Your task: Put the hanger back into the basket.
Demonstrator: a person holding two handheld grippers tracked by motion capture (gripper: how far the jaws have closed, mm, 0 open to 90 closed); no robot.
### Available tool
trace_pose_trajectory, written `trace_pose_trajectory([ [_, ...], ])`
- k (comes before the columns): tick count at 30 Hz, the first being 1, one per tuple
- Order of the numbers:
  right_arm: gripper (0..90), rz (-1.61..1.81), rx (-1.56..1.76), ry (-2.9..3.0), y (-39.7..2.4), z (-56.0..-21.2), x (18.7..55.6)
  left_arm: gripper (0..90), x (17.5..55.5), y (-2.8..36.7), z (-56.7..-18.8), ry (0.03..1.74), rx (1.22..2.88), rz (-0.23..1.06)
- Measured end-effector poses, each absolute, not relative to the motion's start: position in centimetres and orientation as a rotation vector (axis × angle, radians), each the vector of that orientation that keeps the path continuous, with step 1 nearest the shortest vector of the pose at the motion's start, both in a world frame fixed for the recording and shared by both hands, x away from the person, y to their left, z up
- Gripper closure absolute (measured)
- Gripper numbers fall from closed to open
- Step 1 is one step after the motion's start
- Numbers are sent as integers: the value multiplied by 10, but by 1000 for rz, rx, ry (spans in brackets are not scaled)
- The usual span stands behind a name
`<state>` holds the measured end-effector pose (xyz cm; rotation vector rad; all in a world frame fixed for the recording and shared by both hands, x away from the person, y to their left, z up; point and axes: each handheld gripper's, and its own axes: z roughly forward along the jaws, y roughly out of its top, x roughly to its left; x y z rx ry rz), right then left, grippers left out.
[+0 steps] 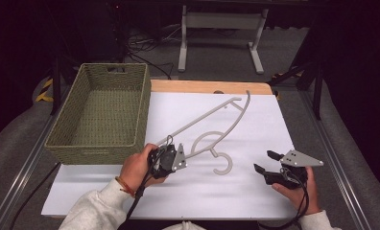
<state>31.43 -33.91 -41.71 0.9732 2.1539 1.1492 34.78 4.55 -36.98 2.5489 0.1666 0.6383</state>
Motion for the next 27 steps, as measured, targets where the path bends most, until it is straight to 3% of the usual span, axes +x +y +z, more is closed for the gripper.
trace_pose_trajectory([
  [6, 290, 1153, 976, 2155, -340, -417, 314, 826, 363, 42, -341, 202, 2470, 567],
  [14, 289, 1154, 974, 2159, -340, -418, 314, 826, 373, 34, -314, 220, 2444, 600],
  [27, 286, 1147, 970, 2170, -338, -418, 315, 825, 396, 91, -284, 416, 2381, 681],
])
